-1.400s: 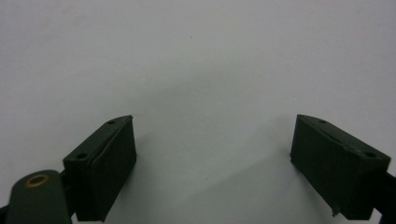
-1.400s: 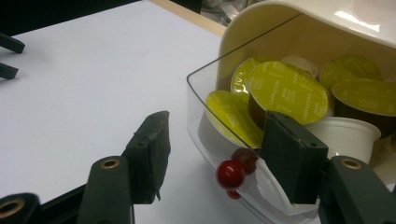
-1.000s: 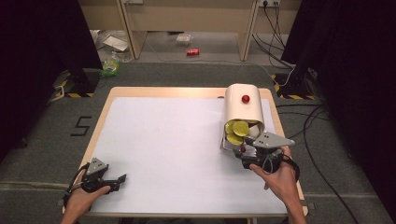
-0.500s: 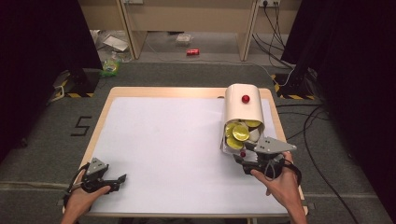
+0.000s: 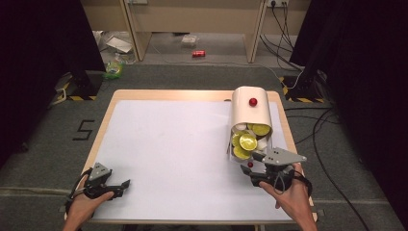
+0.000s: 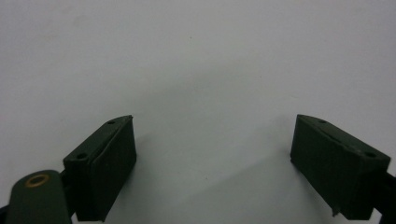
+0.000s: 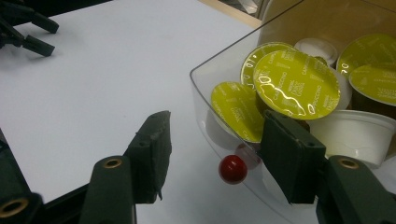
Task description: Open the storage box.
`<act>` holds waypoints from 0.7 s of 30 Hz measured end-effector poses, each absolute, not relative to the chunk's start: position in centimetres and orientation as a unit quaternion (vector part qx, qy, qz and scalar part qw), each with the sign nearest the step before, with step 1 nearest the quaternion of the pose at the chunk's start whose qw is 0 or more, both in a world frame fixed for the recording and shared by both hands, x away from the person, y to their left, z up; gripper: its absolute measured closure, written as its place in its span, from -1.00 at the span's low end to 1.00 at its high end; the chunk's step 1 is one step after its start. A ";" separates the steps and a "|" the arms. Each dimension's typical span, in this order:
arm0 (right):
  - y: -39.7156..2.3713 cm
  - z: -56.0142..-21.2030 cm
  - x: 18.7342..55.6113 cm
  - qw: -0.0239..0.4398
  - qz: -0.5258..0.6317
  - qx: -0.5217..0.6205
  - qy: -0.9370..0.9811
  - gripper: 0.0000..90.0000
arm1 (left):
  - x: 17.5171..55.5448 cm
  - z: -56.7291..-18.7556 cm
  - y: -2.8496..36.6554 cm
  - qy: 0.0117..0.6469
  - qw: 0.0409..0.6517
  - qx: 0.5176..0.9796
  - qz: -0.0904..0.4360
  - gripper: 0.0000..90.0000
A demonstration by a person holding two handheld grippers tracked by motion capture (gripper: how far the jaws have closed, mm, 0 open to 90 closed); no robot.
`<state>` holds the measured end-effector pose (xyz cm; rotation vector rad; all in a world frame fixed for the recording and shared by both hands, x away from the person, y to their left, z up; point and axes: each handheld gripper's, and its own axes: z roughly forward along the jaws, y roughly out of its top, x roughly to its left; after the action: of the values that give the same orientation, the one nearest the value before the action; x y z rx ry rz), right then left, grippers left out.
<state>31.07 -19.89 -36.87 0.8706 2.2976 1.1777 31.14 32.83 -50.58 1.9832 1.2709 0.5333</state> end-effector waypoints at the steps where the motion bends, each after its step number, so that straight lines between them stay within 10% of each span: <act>1: -19.9 -36.9 31.0 0.206 0.422 0.312 0.826 -0.03 | 31.1 -50.6 32.8 0.492 0.355 0.767 0.206 -0.71; 21: -20.0 -37.1 30.3 0.202 0.417 0.311 0.830 -0.02 | 31.1 -50.6 32.8 0.492 0.355 0.768 0.207 -0.71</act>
<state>30.28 -19.97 -37.07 0.8691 2.3167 1.1658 31.13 32.83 -50.58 1.9833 1.2707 0.5340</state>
